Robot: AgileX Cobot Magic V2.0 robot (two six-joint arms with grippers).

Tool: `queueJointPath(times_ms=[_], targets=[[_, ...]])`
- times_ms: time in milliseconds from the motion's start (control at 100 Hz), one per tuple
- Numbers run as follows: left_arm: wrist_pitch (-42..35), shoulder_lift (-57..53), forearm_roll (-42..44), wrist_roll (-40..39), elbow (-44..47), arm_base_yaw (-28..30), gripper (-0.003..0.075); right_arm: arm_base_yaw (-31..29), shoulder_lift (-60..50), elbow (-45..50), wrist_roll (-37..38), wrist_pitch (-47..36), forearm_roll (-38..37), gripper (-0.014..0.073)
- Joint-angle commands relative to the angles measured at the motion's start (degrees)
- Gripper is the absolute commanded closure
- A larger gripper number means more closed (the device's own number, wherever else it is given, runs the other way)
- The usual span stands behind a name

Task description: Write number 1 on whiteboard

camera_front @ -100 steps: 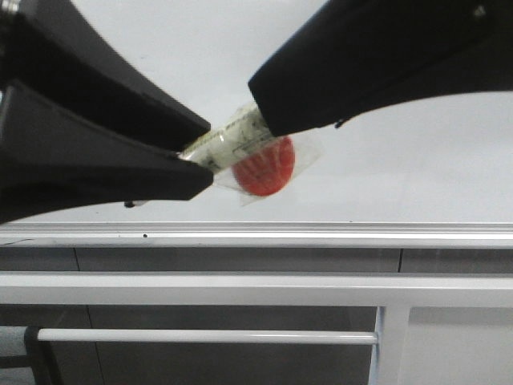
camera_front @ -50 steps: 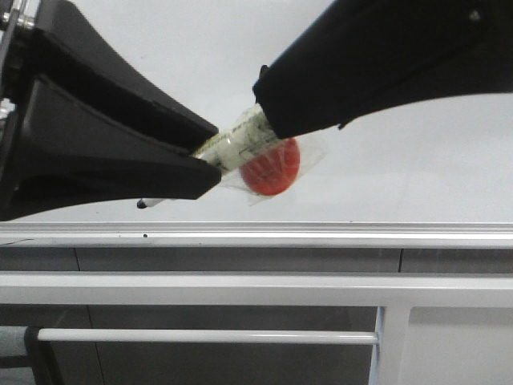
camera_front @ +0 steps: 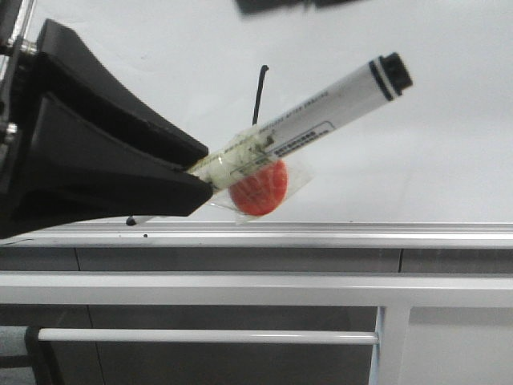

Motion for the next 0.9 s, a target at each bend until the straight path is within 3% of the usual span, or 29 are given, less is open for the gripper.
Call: queueJointPath(times_ms=[0, 140, 290, 390, 510, 680, 890], targets=[[-4.43, -0.63, -5.09, -0.16, -0.98, 0.05, 0.0741, -0.13, -4.62, -1.97, -0.42, -5.36, -0.17, 0.0227], [-13.78, -0.63, -12.41, -0.16, 1.66, 0.05, 0.0741, -0.48, -11.96, -1.86, -0.72, -6.2, -6.31, 0.0666], [-22.07, -0.63, -23.94, 3.75, 5.16, 0.05, 0.0741, -2.21, -18.11, -1.55, -0.72, -5.87, -6.32, 0.0657], [-30.38, -0.63, -34.9, 9.44, 8.3, -0.06, 0.0741, -3.74, -21.19, -0.62, -0.72, -5.75, -6.32, 0.0657], [-40.06, -0.63, -41.97, 10.53, 12.0, -1.51, 0.0741, -5.17, -23.14, 0.5, -0.72, -5.64, -6.32, 0.0657], [-49.0, -0.63, -53.2, 13.03, 15.81, -7.52, 0.0741, -5.39, -23.51, 0.89, -0.72, -5.26, -6.32, 0.0657], [-61.32, -0.63, -73.15, 24.07, 17.91, -19.1, 0.0741, -5.39, -23.51, 0.89, -0.72, -5.17, -6.32, 0.0657]])
